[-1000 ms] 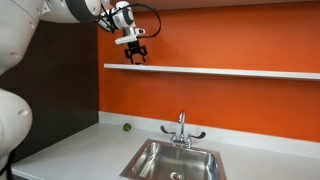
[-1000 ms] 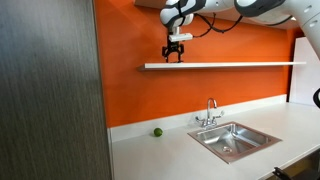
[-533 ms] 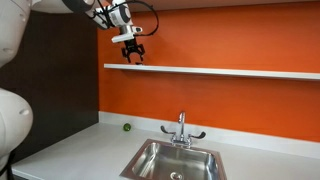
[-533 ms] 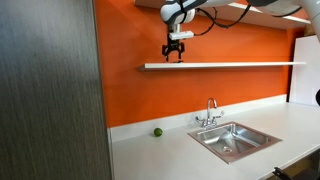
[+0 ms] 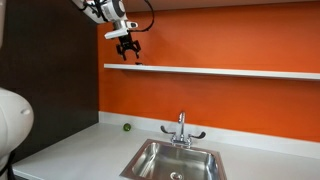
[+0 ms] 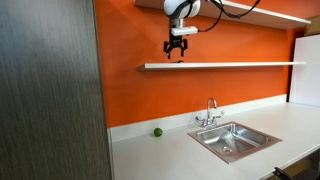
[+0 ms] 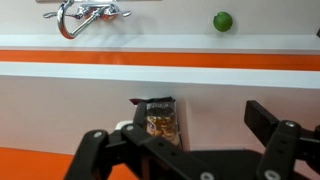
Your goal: Pick up the pack of snacks and put it on the first shelf
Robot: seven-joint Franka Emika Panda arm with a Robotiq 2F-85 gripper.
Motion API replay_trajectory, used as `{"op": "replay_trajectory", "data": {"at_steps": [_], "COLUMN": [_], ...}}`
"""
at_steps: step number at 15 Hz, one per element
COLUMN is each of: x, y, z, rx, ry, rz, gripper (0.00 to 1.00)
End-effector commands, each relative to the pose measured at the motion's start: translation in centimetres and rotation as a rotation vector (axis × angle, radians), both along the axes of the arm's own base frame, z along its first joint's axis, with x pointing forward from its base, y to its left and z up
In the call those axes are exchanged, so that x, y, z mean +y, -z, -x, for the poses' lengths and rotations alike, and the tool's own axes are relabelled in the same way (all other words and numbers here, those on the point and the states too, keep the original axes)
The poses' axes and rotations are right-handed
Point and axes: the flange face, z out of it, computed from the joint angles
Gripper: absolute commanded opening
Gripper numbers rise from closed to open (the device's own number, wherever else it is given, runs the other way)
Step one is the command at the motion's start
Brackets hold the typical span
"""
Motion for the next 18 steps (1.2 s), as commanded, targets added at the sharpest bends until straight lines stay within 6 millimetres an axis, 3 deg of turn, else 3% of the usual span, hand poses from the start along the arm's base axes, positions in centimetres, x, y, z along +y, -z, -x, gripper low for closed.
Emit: {"op": "replay_trajectory", "data": {"at_steps": [1,6,9,14,18], "x": [1.1,3.0,3.9,4.8,4.2], "y": [0.0,1.6,4.2,9.9,15.7], "z": [3.9,8.4,11.1,14.8,16.7], "rx": [-0.033,-0.042,-0.027,0.022,0.067], "ry": [0.022,0.040,0.056,0.079,0.095], "rz": [0.009,0.002,0.002,-0.006,-0.053], "gripper": [1.00,1.00,1.00,1.00,1.00]}}
